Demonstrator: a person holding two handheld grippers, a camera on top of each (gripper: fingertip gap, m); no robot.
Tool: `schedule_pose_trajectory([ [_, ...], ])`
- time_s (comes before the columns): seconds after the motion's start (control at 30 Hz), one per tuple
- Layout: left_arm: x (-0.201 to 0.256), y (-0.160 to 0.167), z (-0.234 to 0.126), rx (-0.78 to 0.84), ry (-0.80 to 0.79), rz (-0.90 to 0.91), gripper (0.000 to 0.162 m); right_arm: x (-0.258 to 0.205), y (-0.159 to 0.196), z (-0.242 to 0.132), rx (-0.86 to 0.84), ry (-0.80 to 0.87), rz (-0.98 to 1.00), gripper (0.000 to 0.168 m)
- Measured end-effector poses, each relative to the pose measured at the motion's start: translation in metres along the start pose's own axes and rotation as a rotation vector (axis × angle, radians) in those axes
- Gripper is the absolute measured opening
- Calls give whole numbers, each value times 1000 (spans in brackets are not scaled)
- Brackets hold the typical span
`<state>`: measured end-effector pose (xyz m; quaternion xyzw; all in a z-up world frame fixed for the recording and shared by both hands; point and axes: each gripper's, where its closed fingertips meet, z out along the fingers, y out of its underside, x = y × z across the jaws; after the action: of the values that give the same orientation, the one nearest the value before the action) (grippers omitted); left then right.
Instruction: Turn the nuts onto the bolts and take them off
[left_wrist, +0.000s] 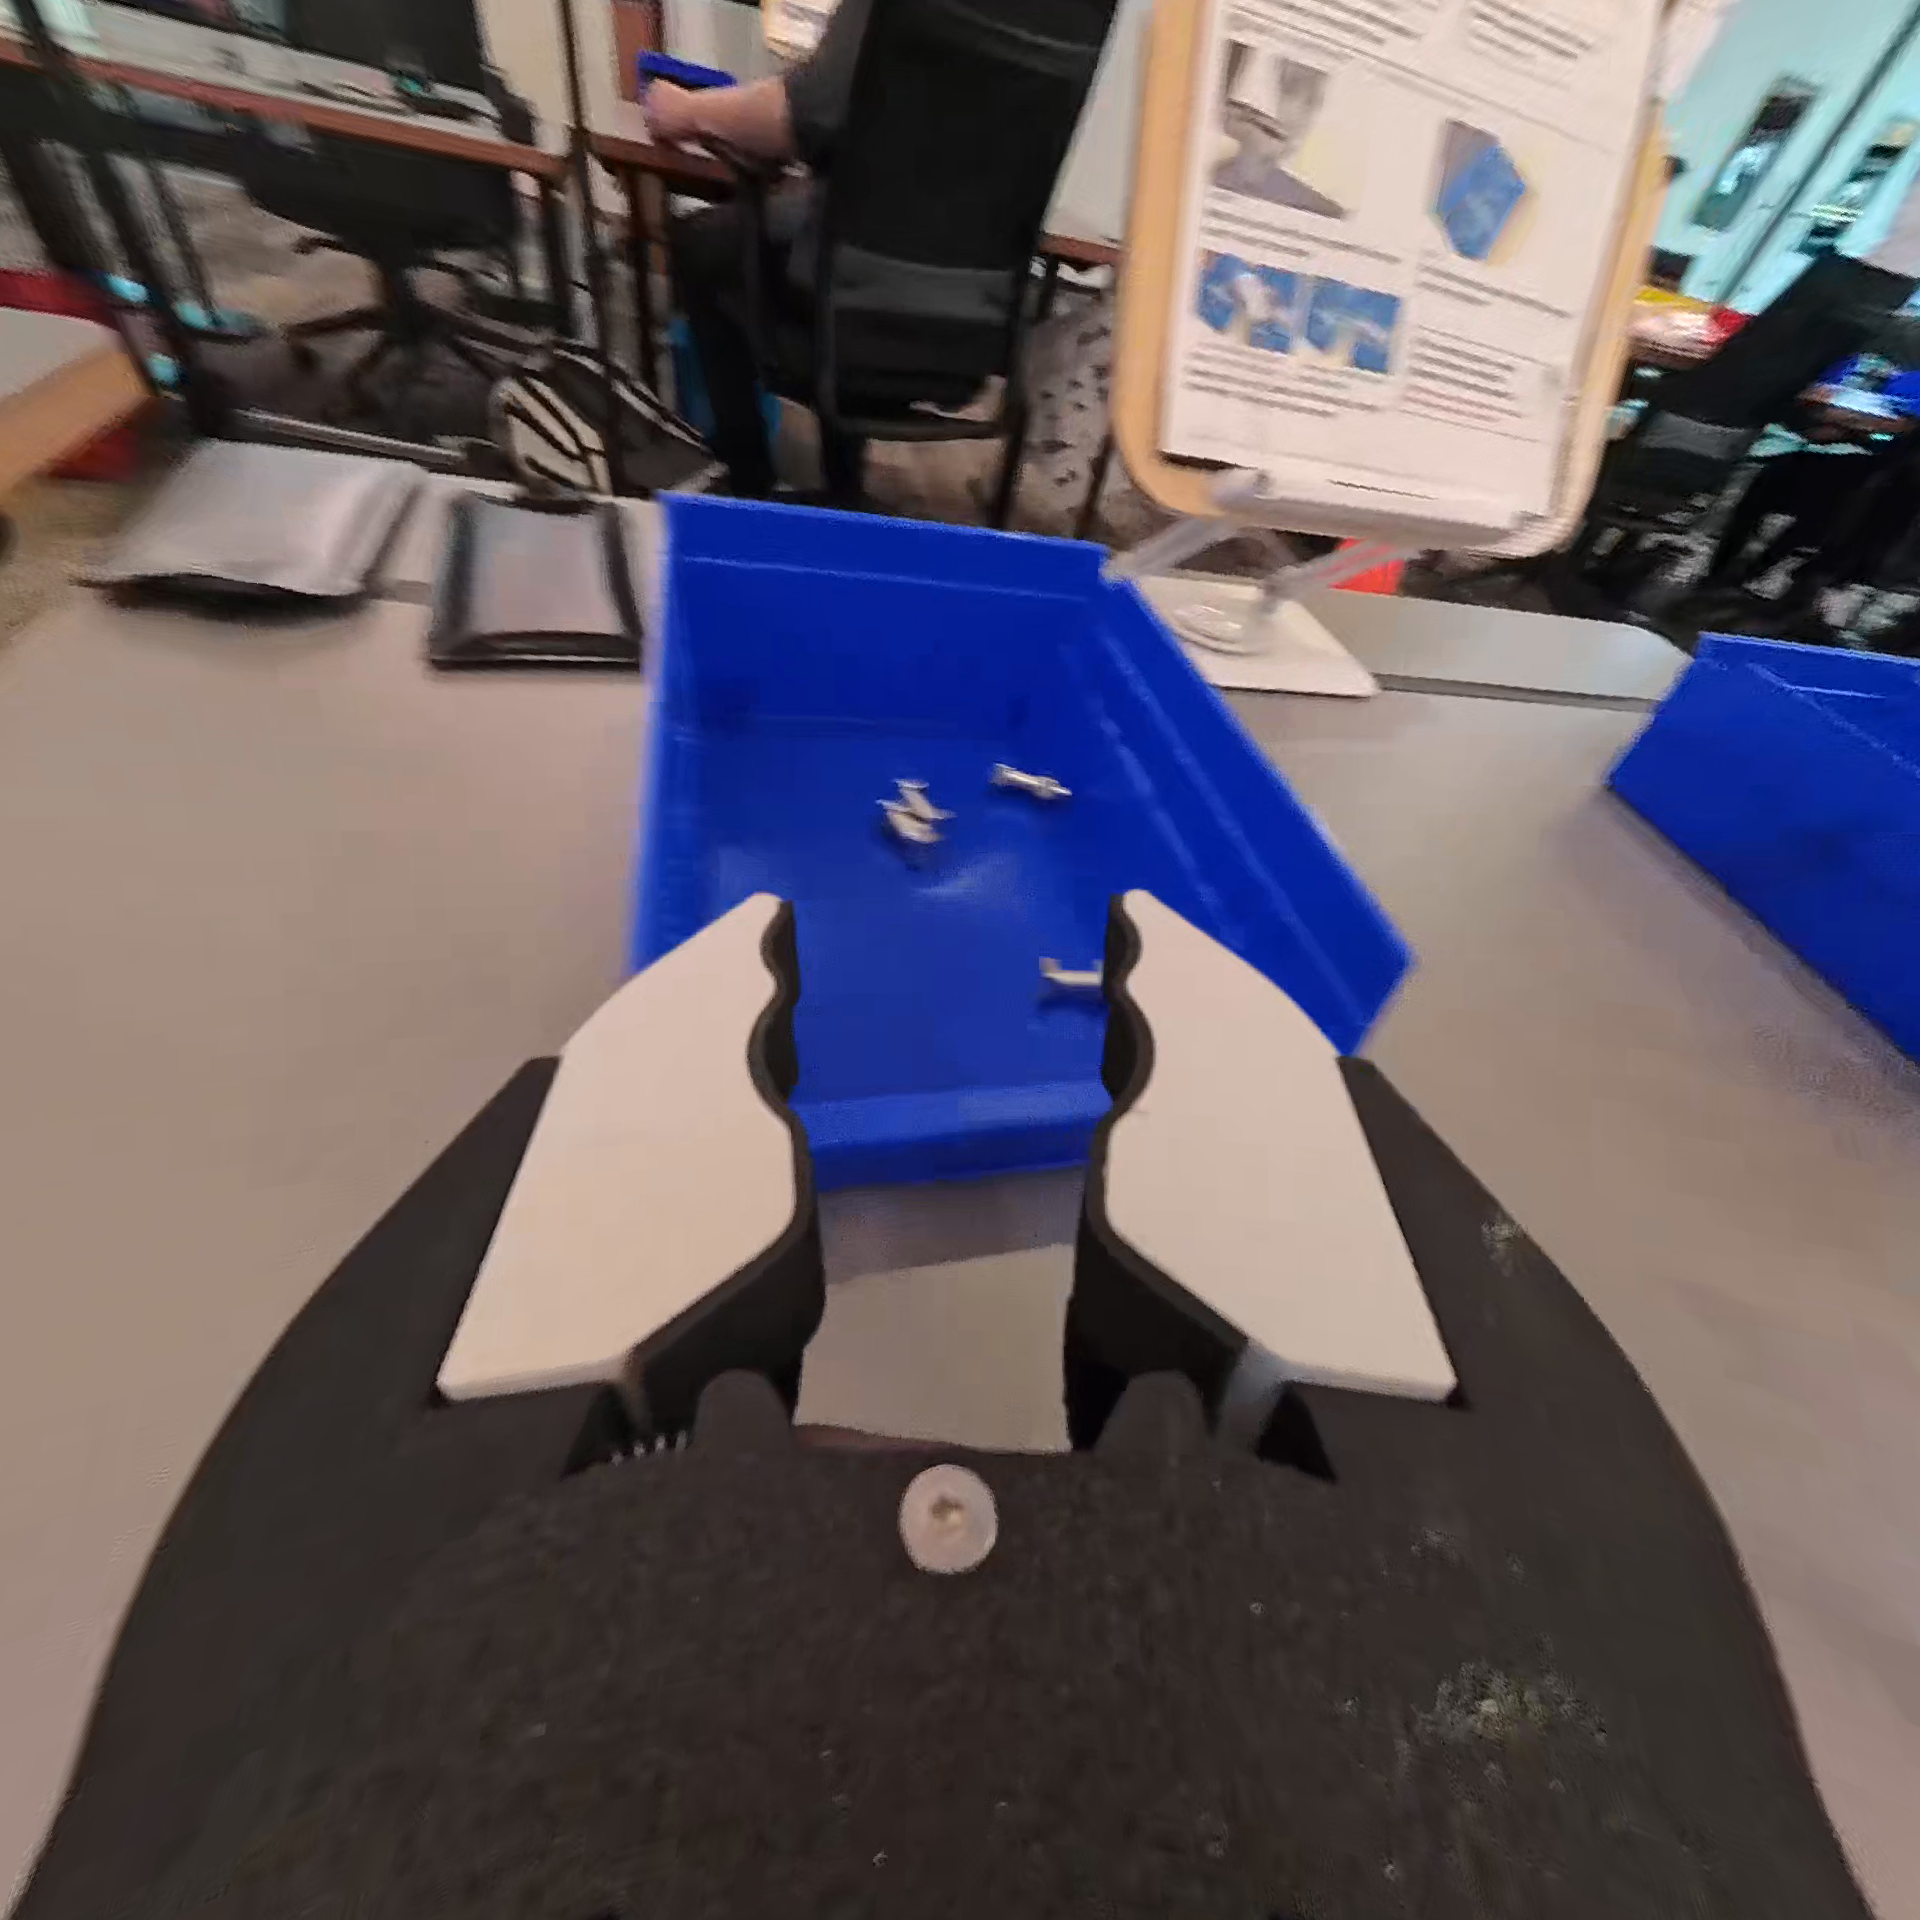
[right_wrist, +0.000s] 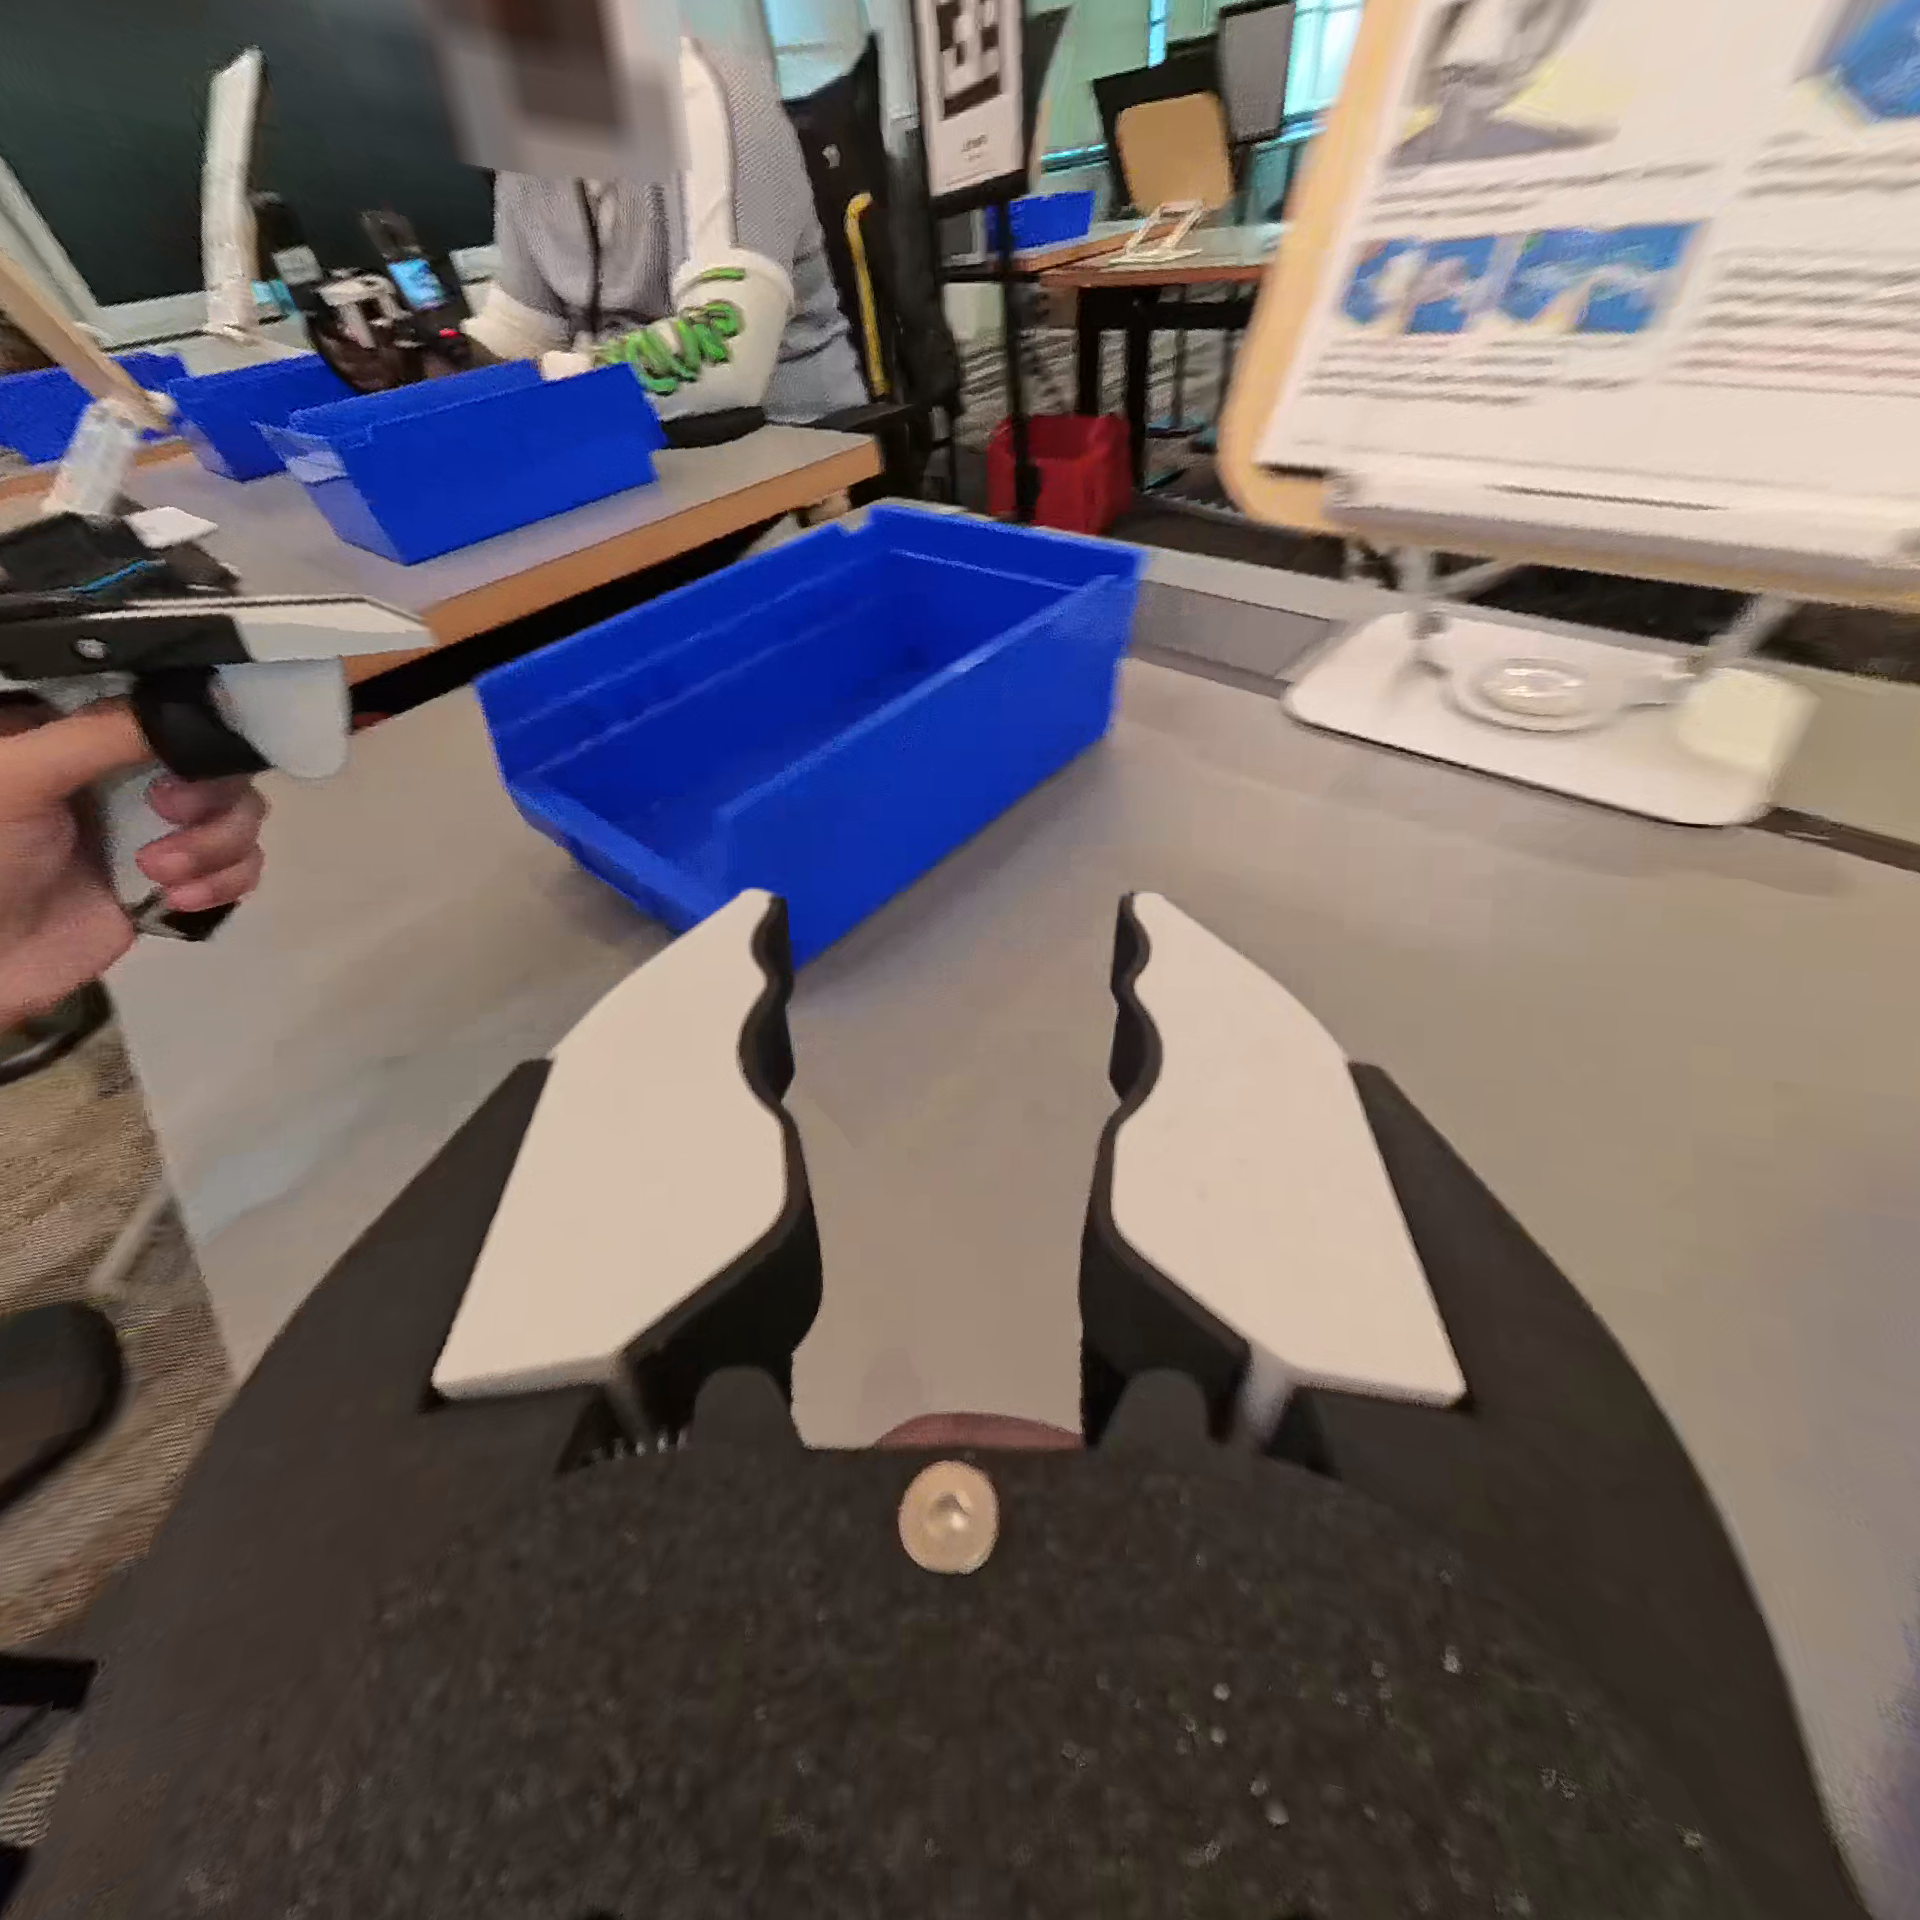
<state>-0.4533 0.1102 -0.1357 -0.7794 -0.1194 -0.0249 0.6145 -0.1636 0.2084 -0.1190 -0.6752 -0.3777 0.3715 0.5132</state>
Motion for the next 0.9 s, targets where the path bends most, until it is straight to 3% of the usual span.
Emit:
schedule_pose_trajectory([
  [0.17, 83, 31, 5, -81, 115, 3, 55, 123, 14, -110, 22, 271, 1, 61],
  [0.3, 107, 54, 11, -107, 72, 46, 54, 215, 60, -194, 25, 546, 95, 62],
  [0.4, 103, 79, 13, -123, 17, 113, 53, 246, 99, -238, 35, 657, 180, 61],
  [0.53, 98, 96, 21, -165, 28, 124, 52, 259, 105, -252, 37, 695, 204, 60],
  [0.9, 100, 111, 28, -234, 78, 164, 53, 242, 104, -221, -20, 625, 75, 47],
])
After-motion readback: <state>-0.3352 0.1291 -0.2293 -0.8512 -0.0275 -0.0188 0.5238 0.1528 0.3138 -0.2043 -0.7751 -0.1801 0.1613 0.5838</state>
